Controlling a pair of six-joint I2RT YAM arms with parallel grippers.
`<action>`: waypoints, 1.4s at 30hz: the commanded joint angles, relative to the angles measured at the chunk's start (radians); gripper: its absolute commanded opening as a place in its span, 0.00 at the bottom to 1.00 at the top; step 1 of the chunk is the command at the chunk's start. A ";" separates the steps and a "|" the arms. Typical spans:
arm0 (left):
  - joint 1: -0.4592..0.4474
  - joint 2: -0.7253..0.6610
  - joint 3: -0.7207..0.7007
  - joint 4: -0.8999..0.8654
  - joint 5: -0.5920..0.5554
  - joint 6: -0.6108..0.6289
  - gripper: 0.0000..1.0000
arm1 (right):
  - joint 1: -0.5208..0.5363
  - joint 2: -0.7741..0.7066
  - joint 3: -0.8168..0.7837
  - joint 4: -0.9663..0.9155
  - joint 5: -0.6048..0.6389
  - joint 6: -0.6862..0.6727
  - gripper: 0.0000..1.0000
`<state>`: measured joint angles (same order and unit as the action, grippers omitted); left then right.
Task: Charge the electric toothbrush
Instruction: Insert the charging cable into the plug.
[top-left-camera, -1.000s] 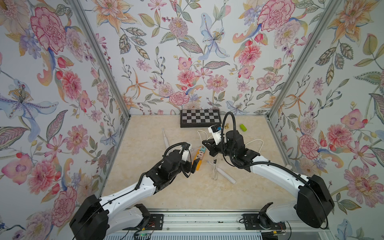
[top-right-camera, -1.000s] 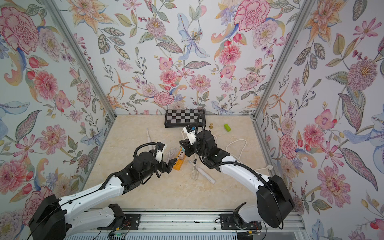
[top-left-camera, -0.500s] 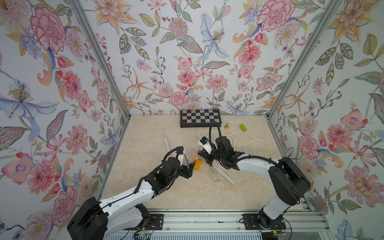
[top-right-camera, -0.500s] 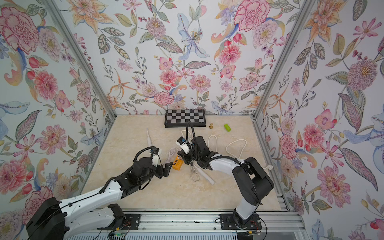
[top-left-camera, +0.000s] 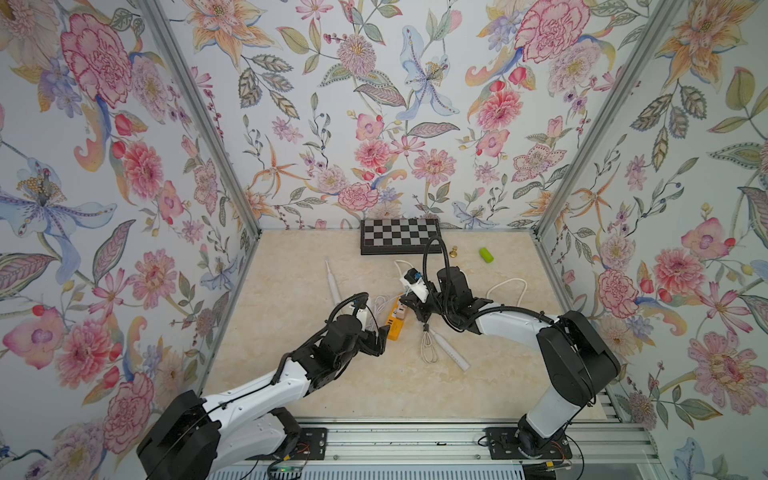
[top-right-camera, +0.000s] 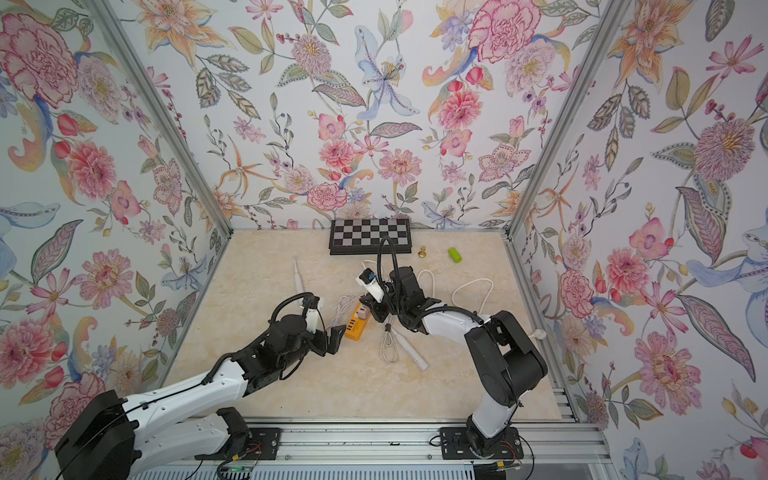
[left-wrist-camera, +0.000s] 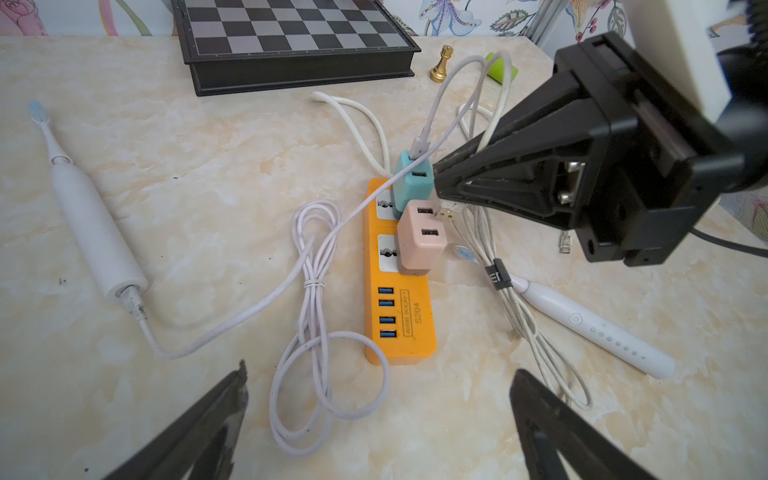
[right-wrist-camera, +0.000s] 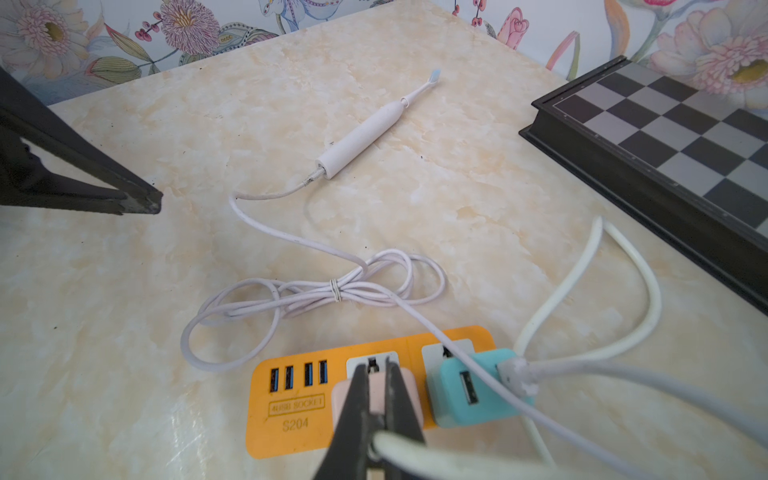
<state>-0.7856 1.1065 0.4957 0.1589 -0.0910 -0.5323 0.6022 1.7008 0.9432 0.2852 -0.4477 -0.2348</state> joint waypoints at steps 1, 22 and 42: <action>-0.003 0.011 0.023 0.016 -0.029 -0.015 0.99 | 0.014 0.024 0.032 0.010 -0.033 -0.042 0.00; -0.003 0.033 0.040 0.000 -0.044 -0.011 0.99 | 0.010 0.068 0.052 -0.118 -0.067 -0.171 0.00; -0.003 0.036 0.049 -0.022 -0.056 0.001 0.99 | -0.009 0.133 0.136 -0.363 -0.105 -0.301 0.00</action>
<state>-0.7856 1.1347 0.5140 0.1551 -0.1143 -0.5320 0.5884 1.7935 1.0916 0.0513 -0.5613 -0.4854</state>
